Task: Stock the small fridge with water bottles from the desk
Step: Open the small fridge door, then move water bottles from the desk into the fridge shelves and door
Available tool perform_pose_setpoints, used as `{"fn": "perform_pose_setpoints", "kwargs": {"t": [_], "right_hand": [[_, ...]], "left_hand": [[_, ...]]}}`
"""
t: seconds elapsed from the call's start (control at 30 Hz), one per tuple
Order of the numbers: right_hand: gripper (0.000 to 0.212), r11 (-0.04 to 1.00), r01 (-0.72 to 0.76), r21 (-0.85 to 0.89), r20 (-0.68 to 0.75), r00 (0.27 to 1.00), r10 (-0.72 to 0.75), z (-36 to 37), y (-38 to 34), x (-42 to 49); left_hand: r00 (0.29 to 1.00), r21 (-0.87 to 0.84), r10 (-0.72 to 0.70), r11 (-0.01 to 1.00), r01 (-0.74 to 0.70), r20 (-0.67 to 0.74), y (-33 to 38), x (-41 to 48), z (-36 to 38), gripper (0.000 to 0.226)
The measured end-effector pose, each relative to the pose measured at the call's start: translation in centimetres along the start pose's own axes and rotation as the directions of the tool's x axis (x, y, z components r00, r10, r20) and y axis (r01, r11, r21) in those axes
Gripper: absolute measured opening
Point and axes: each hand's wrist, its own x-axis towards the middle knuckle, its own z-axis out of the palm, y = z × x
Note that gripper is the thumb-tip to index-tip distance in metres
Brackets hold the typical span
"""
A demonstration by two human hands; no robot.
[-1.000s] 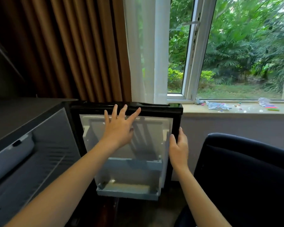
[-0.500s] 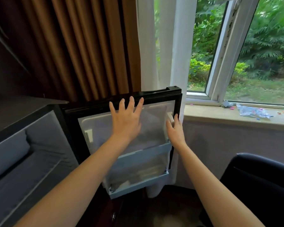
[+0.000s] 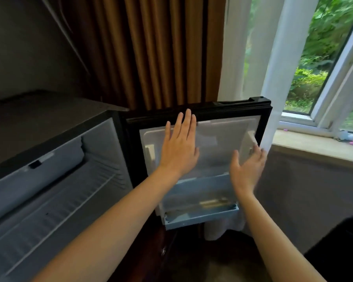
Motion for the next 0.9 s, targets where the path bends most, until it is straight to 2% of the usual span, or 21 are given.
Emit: {"fn": "perform_pose_setpoints", "kwargs": {"t": [0.07, 0.13, 0.2, 0.27, 0.4, 0.53, 0.7, 0.83, 0.9], "right_hand": [[0.051, 0.986, 0.158, -0.058, -0.024, 0.987, -0.160, 0.8, -1.8, -2.5], [0.041, 0.925, 0.378, -0.050, 0.005, 0.926, -0.378, 2.1, -3.7, -4.5], [0.033, 0.838, 0.545, -0.013, 0.033, 0.838, -0.545, 3.8, -5.9, -6.9], [0.030, 0.775, 0.625, 0.089, 0.099, 0.769, -0.631, 5.2, -8.6, -10.0], [0.029, 0.704, 0.641, 0.306, 0.294, 0.640, -0.710, 8.4, -12.1, -17.1], [0.025, 0.691, 0.623, 0.367, 0.464, 0.521, -0.716, 11.6, -13.0, -24.8], [0.018, 0.703, 0.567, 0.428, 0.665, 0.329, -0.670, 13.0, -13.1, -33.6], [0.034, 0.672, 0.565, 0.480, 0.751, 0.131, -0.647, 13.6, -12.5, -39.0], [0.033, 0.658, 0.527, 0.537, 0.764, 0.027, -0.645, 13.9, -11.9, -40.9]], "left_hand": [[1.000, -0.032, 0.019, 0.999, -0.020, -0.014, -1.9, -2.2, -0.4, 0.075], [0.999, -0.094, 0.037, 0.995, -0.040, -0.035, -3.9, -4.8, -0.8, 0.069], [0.999, -0.172, -0.024, 0.985, 0.029, 0.030, -5.9, -8.0, -1.7, 0.061], [0.979, -0.178, -0.145, 0.969, 0.169, 0.140, -7.9, -11.7, -2.5, 0.054], [0.864, -0.104, -0.317, 0.918, 0.384, 0.392, -12.6, -19.8, -3.4, 0.042], [0.757, -0.073, -0.423, 0.850, 0.522, 0.497, -16.1, -27.9, -5.3, 0.036], [0.716, -0.152, -0.518, 0.751, 0.642, 0.468, -17.9, -36.4, -8.3, 0.030], [0.671, -0.207, -0.605, 0.657, 0.725, 0.429, -19.0, -41.7, -9.8, 0.027], [0.617, -0.222, -0.680, 0.581, 0.783, 0.396, -19.7, -43.9, -10.5, 0.026]]}}
